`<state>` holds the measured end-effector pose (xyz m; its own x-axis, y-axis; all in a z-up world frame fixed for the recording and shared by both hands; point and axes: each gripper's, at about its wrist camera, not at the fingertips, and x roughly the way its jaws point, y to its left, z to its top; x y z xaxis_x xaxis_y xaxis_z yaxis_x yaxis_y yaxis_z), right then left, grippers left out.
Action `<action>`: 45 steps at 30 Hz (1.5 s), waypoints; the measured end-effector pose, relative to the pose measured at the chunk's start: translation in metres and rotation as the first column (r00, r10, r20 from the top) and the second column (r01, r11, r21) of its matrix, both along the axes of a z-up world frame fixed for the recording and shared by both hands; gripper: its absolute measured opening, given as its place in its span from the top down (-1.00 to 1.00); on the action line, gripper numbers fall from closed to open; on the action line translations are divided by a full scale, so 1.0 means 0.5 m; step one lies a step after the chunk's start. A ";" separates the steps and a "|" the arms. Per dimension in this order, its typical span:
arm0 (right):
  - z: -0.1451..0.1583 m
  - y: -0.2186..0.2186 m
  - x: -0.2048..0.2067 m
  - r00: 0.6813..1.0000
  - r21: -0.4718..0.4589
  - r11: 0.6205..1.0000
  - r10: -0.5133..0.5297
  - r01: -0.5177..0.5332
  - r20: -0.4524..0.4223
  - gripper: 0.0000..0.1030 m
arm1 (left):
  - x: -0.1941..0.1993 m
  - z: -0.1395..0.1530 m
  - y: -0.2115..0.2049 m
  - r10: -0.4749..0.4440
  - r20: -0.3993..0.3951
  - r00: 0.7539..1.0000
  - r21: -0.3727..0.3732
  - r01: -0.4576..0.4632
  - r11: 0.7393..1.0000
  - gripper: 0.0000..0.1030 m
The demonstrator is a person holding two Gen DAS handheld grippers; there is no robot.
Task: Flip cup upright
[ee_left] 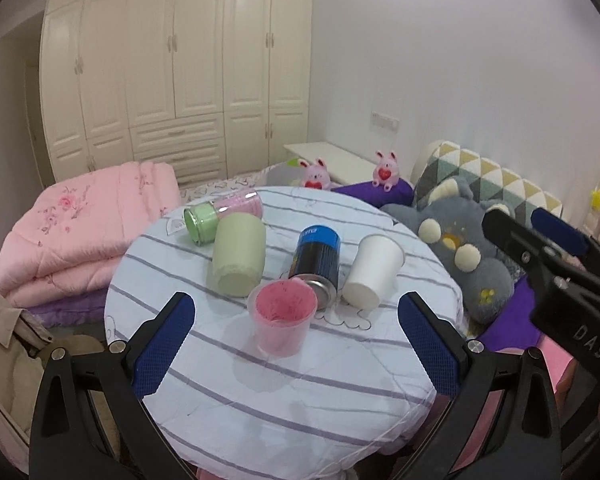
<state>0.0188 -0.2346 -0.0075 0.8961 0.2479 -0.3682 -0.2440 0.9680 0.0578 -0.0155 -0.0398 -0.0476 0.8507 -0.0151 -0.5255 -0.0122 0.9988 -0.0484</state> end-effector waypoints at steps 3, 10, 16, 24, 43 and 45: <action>-0.002 -0.002 -0.001 1.000 0.004 1.000 -0.001 0.001 0.004 -0.59 | -0.001 0.002 -0.002 0.011 0.016 1.000 -0.002 -0.011 1.000 -0.99; -0.003 -0.007 0.000 1.000 0.009 1.000 -0.005 0.005 0.030 -0.59 | -0.007 0.006 -0.014 0.024 0.065 0.998 0.034 -0.026 0.999 -0.99; -0.008 -0.009 0.004 1.000 0.016 1.000 -0.006 0.006 0.030 -0.59 | -0.009 0.006 -0.016 0.037 0.079 0.996 0.044 -0.040 0.998 -0.99; -0.010 -0.007 0.006 0.999 0.007 1.000 -0.016 0.016 0.030 -0.59 | -0.008 0.005 -0.007 0.057 0.087 0.995 0.037 -0.060 0.997 -1.00; -0.014 0.001 0.006 1.000 -0.013 1.000 -0.012 0.012 0.022 -0.59 | -0.001 0.007 -0.008 0.073 0.109 0.991 0.056 -0.080 0.995 -1.00; -0.014 0.001 0.007 1.000 -0.013 1.000 -0.012 0.012 0.020 -0.59 | -0.001 0.007 -0.009 0.076 0.113 0.991 0.063 -0.083 0.995 -0.99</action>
<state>0.0221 -0.2340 -0.0147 0.9063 0.2325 -0.3529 -0.2335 0.9715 0.0404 -0.0158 -0.0443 -0.0441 0.9004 0.0870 -0.4263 -0.0899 0.9959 0.0133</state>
